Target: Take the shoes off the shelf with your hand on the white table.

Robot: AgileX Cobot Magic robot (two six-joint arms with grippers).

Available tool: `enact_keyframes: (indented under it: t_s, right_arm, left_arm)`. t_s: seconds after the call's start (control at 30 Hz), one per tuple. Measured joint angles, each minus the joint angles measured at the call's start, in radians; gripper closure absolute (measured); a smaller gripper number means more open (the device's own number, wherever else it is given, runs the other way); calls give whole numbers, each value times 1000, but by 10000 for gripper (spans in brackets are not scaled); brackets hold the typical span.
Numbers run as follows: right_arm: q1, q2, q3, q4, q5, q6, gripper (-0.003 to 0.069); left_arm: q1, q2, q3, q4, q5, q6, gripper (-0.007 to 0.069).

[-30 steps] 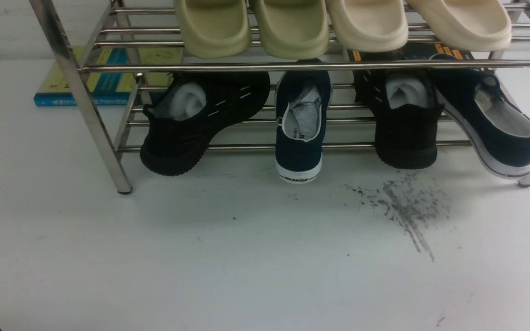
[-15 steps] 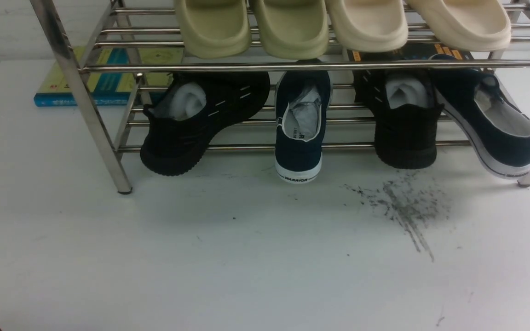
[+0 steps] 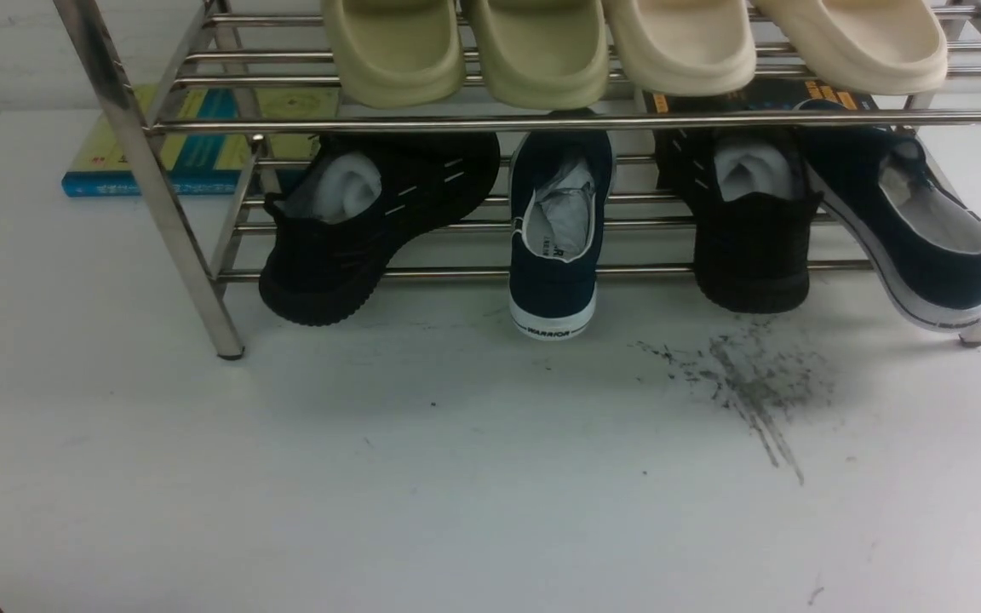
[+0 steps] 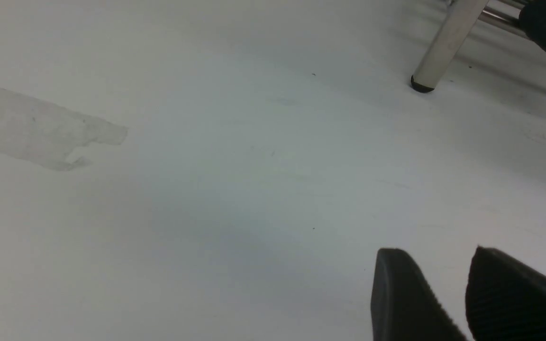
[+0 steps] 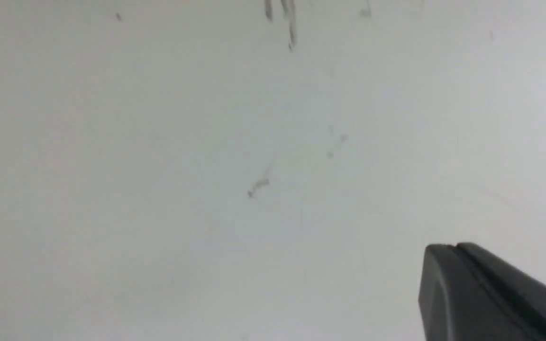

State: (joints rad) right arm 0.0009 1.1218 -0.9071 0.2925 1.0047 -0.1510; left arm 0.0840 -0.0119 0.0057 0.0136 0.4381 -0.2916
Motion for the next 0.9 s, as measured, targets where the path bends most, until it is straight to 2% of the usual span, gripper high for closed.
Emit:
enact_keyframes:
  t_s: [0.23,0.37,0.4,0.47,0.5,0.57,0.73,0.9]
  right_arm:
    - [0,190,-219,14,-61,-94,570]
    - [0,275,-296,16,-144,-165,428]
    - [0,280,-298,16,-150,-174,421]
    - [0,308,-299,17,-218,-222,337]
    - [0,310,-299,17,-230,-226,331]
    - [0,346,-299,16,-301,-269,274]
    - [0,412,-301,17,-378,-304,256]
    - [0,488,-301,19,-441,-307,279]
  left_arm:
    - [0,0,0,0,0,0,383]
    - [0,0,0,0,0,0,383]
    - [0,0,0,0,0,0,383]
    - [0,0,0,0,0,0,383]
    - [0,0,0,0,0,0,383]
    - [0,0,0,0,0,0,383]
    - [0,0,0,0,0,0,383]
    - [0,0,0,0,0,0,383]
